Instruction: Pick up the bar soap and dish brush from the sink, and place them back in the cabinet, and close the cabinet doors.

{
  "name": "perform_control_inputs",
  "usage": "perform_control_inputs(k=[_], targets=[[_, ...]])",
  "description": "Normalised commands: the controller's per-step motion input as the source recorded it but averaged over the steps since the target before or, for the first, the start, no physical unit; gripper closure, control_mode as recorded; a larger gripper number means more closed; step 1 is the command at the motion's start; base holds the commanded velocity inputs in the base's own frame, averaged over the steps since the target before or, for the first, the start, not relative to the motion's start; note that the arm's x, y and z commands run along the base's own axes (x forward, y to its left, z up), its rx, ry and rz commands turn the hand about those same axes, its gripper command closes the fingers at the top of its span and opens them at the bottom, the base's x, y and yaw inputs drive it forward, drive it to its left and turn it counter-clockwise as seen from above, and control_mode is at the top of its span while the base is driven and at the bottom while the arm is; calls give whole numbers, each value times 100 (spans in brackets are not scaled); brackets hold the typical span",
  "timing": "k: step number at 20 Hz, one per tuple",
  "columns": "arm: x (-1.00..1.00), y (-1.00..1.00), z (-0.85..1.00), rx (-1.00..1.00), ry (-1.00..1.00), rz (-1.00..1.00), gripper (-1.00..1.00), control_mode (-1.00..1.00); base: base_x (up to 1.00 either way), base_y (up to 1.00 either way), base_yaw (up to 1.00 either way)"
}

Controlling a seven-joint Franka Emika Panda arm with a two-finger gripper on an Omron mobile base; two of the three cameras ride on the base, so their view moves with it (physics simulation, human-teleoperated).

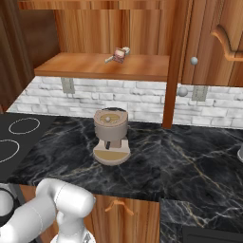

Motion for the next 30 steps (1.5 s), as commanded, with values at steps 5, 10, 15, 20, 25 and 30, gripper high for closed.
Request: perform_control_inputs(k=[5, 10, 15, 20, 25, 30], targets=[[0, -45, 0, 0, 0, -1, -100, -100, 0, 0, 0], [0, -52, 0, 0, 0, 0, -100, -100, 0, 0, 0], [0, -50, 0, 0, 0, 0, -100, -100, 0, 0, 0], [0, -41, 0, 0, -2, 0, -100, -100, 0, 0, 0], [13, -24, 0, 0, -11, 0, -100, -100, 0, 0, 0], [29, -14, 0, 0, -17, 0, -100, -100, 0, 0, 0]])
